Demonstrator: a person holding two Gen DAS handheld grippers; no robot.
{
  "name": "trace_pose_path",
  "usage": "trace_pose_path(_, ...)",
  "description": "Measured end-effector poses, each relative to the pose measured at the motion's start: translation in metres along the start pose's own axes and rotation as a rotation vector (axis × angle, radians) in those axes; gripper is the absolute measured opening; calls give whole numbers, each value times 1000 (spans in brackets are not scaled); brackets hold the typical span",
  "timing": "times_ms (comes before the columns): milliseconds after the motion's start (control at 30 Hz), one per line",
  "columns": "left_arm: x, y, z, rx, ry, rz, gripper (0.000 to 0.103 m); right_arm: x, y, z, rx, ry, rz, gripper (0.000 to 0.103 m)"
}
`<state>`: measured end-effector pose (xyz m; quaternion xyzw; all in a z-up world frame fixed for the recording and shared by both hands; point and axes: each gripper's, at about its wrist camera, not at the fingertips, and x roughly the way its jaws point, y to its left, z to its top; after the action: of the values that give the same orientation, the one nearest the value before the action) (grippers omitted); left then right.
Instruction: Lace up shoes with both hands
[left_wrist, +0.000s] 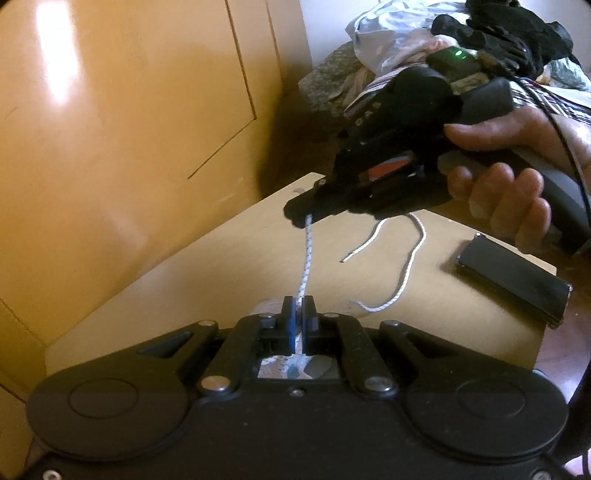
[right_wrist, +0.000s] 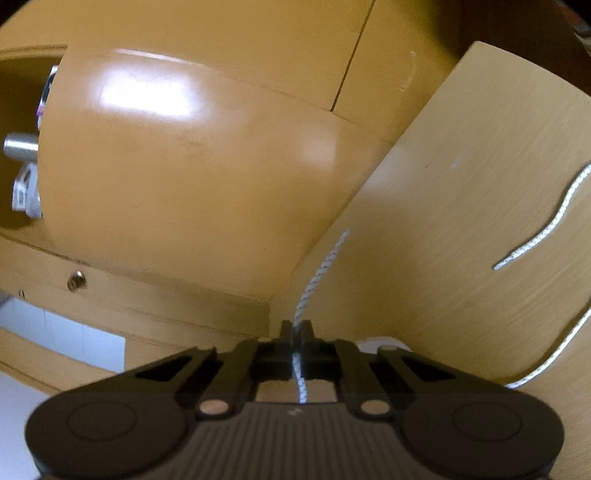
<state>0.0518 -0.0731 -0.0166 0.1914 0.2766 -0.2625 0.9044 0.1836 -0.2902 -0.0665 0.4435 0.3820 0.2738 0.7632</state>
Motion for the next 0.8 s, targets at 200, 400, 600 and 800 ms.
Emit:
trace_pose_path(200,1,2,11,-27,-74,124,44,-51,53,11,-454,-390,-252,3)
trace_pose_path(400,-7,16,9,-78,-75,142,43,-125,88,13,-855,-778,-566,3)
trace_pose_path(600,-22,24,14,-167,-101,64,42,-76,88,-42,-1171,-292,-297,3)
trace_pose_path(800,-34,29,22,-292,-148,-48,35,-36,85,-106,-1374,-81,-210,3)
